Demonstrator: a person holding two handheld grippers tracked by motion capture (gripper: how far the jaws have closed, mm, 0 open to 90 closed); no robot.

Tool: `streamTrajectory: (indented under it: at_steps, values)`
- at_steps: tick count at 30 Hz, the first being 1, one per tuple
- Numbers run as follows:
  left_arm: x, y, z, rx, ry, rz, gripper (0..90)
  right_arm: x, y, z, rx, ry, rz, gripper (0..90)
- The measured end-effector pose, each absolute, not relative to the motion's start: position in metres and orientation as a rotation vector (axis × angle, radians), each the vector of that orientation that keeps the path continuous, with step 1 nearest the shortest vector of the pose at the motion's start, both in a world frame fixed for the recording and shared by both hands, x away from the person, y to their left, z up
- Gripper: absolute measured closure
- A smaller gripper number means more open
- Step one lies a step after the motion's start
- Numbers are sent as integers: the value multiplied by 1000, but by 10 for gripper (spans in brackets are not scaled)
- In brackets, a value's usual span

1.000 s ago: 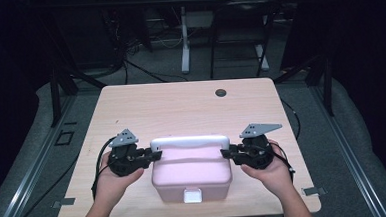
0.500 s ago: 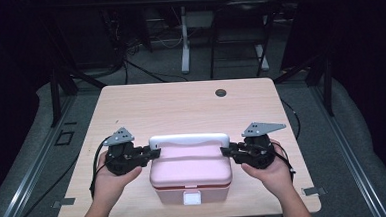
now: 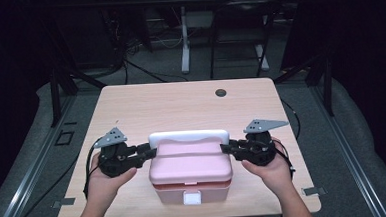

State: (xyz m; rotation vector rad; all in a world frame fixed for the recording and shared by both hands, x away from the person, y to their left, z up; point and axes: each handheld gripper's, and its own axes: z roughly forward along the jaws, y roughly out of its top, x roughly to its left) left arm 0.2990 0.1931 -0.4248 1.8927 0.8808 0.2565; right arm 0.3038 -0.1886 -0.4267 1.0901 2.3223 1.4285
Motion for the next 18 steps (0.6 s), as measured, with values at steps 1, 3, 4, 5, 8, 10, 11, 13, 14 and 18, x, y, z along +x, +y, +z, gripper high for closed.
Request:
streamTrajectory:
  at_steps: [1,3,4,5,8,10,11,13,14,18]
  values:
    - [297,198,-423,1891,890,263,683,305,-189,-426,1087,2320,1432,744]
    - [297,200,-423,1887,891,264,708,306,-189,-425,1089,2319,1435,743]
    - [296,201,-423,1884,902,262,708,306,-190,-424,1099,2318,1439,744]
    - [295,205,-425,1889,905,269,744,307,-190,-424,1095,2313,1449,744]
    - [295,206,-426,1897,909,269,780,309,-191,-422,1096,2310,1459,744]
    - [294,207,-428,1907,913,270,802,309,-191,-422,1097,2306,1464,744]
    - [293,206,-429,1912,916,267,833,310,-191,-420,1097,2300,1472,744]
    - [292,206,-431,1918,921,256,841,310,-191,-419,1097,2298,1474,744]
    - [292,207,-431,1920,916,249,865,311,-192,-417,1097,2283,1488,744]
    - [290,208,-432,1929,913,238,888,312,-193,-416,1104,2275,1505,744]
